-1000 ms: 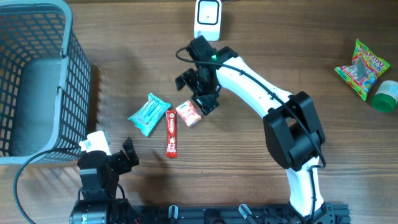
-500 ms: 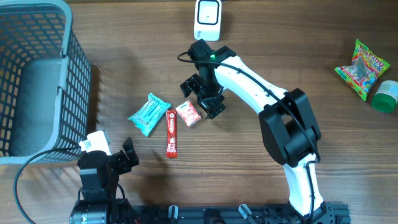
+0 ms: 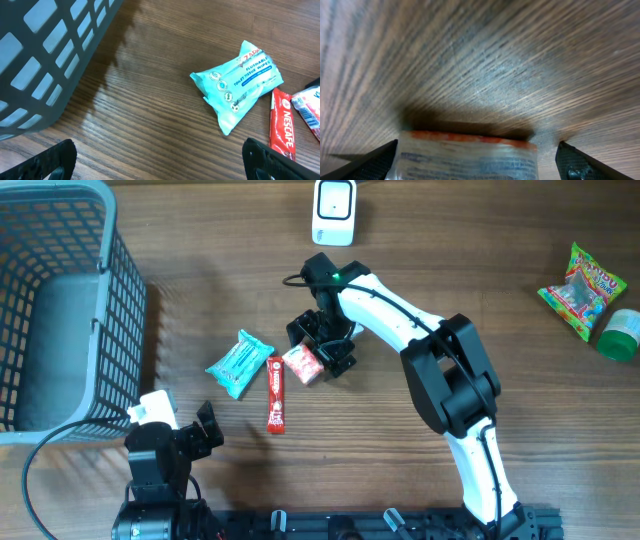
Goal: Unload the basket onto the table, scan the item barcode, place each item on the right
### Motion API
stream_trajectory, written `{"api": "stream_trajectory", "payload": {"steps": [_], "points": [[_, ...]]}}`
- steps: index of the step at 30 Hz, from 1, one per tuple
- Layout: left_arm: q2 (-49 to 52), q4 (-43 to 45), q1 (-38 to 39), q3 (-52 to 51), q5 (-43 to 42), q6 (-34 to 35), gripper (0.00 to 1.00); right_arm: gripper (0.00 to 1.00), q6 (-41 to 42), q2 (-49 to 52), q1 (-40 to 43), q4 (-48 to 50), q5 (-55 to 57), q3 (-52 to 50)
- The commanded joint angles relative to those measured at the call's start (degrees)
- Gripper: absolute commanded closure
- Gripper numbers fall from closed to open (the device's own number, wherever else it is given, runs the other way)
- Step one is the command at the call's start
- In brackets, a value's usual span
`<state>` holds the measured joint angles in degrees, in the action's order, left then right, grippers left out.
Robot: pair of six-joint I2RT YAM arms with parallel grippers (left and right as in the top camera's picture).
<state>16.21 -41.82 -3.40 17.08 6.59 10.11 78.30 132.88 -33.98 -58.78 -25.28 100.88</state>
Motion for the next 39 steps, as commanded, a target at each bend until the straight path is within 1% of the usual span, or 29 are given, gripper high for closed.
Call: {"api": "stream_trajectory", "payload": {"steps": [1,5,6,7,9,11,12,15,18,21,24,30,31,32,36,39], "points": [[-0.1,0.1,0.0,-0.2,0.6,-0.7,0.00,0.08,-3.8,3.4,-0.5,-1.9,2.8,-0.1],[-0.1,0.1,0.0,-0.2,0.6,-0.7,0.00,0.26,-6.4,3.4,-0.5,-4.1,8.2,-0.1],[-0.1,0.1,0.0,-0.2,0.6,-0.7,0.00,0.33,-7.6,3.4,-0.5,-4.1,9.7,-0.1],[-0.1,0.1,0.0,-0.2,0.6,-0.7,0.00,0.37,-8.3,3.4,-0.5,-4.1,10.5,0.0],[-0.1,0.1,0.0,-0.2,0.6,-0.7,0.00,0.43,-10.2,3.4,-0.5,-4.3,11.1,0.0],[-0.1,0.1,0.0,-0.2,0.6,-0.7,0.00,0.52,-10.9,3.4,-0.5,-5.1,11.1,0.0],[-0.1,0.1,0.0,-0.2,0.6,-0.7,0.00,0.54,-11.4,3.4,-0.5,-5.3,11.1,0.0],[-0.1,0.1,0.0,-0.2,0.6,-0.7,0.00,0.56,-14.3,3.0,-0.4,-6.3,11.1,0.4],[-0.1,0.1,0.0,-0.2,0.6,-0.7,0.00,0.56,-19.0,1.9,0.1,-10.1,9.7,2.2],[-0.1,0.2,0.0,-0.2,0.6,-0.7,0.00,0.56,-27.4,0.3,1.5,-13.6,5.0,4.2],[-0.1,0.2,0.0,-0.2,0.6,-0.7,0.00,0.55,-37.7,-1.4,3.7,-17.6,-1.2,4.9],[-0.1,0.1,0.0,-0.2,0.6,-0.7,0.00,0.55,-53.4,-2.1,7.2,-26.3,-11.6,4.9],[-0.1,0.1,0.0,-0.2,0.6,-0.7,0.00,0.55,-54.9,-2.1,7.5,-27.5,-12.4,4.9],[-0.1,0.2,0.0,-0.2,0.6,-0.7,0.00,0.55,-57.4,-2.1,8.0,-30.2,-13.3,4.9],[-0.1,0.1,0.0,-0.2,0.6,-0.7,0.00,0.55,-61.5,-2.1,8.2,-33.6,-13.6,4.9],[-0.1,0.1,0.0,-0.2,0.6,-0.7,0.00,0.55,-61.6,-2.2,8.2,-33.6,-13.8,4.9]]}}
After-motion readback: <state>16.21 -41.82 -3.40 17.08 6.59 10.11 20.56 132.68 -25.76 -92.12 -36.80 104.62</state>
